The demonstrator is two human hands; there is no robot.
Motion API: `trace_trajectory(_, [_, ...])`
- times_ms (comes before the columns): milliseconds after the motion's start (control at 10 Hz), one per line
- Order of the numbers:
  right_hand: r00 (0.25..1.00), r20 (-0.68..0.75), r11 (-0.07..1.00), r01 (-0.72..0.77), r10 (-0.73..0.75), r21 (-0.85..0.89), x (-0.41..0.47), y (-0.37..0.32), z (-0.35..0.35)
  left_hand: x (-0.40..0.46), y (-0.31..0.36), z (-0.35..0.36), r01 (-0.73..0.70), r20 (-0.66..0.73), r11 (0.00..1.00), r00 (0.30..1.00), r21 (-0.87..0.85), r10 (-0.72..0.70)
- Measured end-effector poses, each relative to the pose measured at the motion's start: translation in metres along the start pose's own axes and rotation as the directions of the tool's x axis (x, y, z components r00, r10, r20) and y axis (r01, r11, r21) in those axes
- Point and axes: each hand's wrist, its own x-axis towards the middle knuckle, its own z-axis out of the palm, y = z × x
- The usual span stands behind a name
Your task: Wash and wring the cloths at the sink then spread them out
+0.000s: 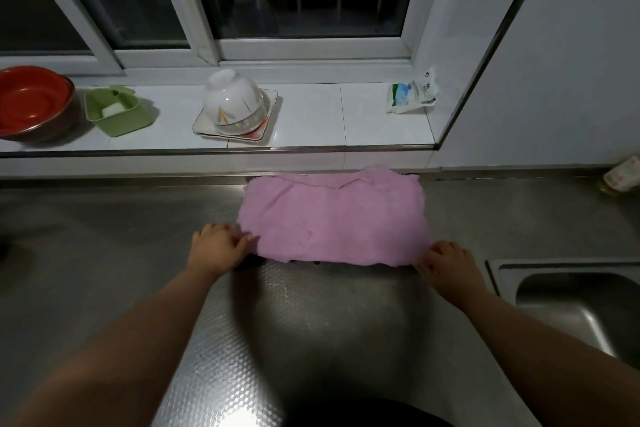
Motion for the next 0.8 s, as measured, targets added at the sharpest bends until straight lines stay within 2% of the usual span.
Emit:
trace_trajectory(100, [1.0,0.005,0.998,-0.031,0.031,0.053,0.031,-0.013,-0.012,0.019,0.026,-0.006,-0.073,-0.078,0.997,0.994,-0.03,0.07])
trace_trajectory(200, [0.999,-0.039,0.975,0.01,-0.001,0.224,0.069,-0.031,-0.03,0.044,0.062,-0.013,-0.187,-0.02,0.982,0.982,-0.006,0.187])
trace_trajectory(300, [0.998,0.034,0.97,0.039,-0.049,0.24,0.106,-0.049,-0.05,0.068,0.094,-0.014,-0.265,0.044,0.964,0.963,-0.003,0.265])
trace_trajectory(500, [0.989,0.104,0.993,0.101,-0.107,0.057,0.157,-0.075,-0.069,0.112,0.123,-0.007,-0.298,0.17,0.955,0.941,0.016,0.291])
trace_trajectory(600, [0.969,0.226,0.994,0.107,-0.095,-0.039,0.178,-0.092,-0.077,0.133,0.128,-0.007,-0.301,0.23,0.953,0.927,-0.017,0.297])
trace_trajectory(700, [0.919,0.395,0.989,0.06,-0.001,-0.136,0.2,-0.112,-0.08,0.153,0.129,-0.008,-0.313,0.203,0.949,0.928,-0.038,0.314])
trace_trajectory(800, [0.897,0.44,0.999,0.029,-0.043,0.039,0.213,-0.127,-0.081,0.173,0.133,-0.009,-0.215,0.224,0.952,0.938,-0.219,0.263])
